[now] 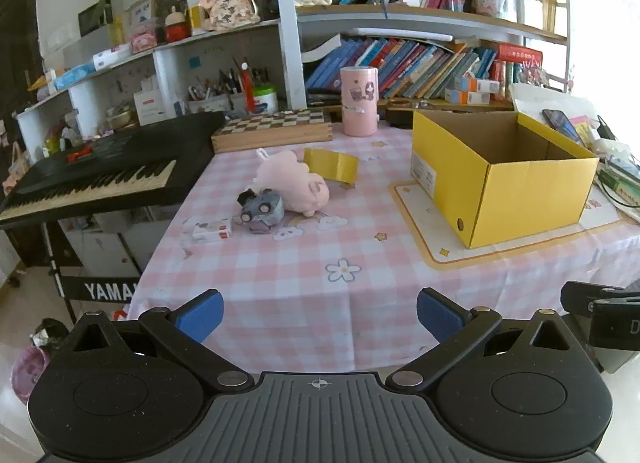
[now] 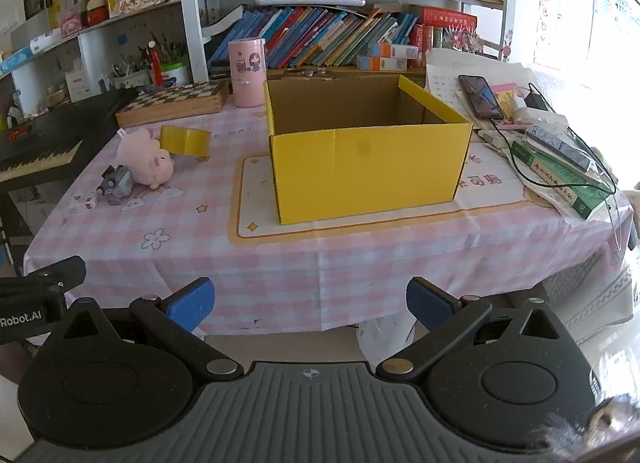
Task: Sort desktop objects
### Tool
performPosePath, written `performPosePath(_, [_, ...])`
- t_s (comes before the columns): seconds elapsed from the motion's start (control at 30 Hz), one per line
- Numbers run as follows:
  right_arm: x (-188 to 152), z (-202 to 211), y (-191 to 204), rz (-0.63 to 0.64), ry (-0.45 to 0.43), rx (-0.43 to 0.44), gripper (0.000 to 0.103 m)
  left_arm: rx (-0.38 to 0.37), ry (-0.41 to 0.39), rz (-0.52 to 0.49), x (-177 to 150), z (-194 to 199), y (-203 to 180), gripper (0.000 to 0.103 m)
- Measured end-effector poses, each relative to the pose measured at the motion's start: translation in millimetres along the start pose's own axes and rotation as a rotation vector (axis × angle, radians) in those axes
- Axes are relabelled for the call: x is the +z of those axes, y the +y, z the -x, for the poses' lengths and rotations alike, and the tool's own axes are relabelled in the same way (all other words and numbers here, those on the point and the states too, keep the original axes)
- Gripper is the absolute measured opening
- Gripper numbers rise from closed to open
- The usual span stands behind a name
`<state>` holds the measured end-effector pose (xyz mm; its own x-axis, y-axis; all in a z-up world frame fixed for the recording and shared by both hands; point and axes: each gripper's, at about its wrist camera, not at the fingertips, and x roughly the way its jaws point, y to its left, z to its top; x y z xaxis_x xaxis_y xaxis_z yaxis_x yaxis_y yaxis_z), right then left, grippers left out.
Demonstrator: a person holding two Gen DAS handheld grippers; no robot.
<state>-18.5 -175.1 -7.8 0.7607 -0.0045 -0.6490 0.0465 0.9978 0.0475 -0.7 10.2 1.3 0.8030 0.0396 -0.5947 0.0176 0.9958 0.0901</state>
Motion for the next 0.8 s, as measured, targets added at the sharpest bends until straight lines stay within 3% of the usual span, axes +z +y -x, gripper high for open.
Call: performPosePath(0.8, [1,-7,16,0.018,0.016,0.021,0.103,0.01,0.029,0.039,-3,-7,18,0.103])
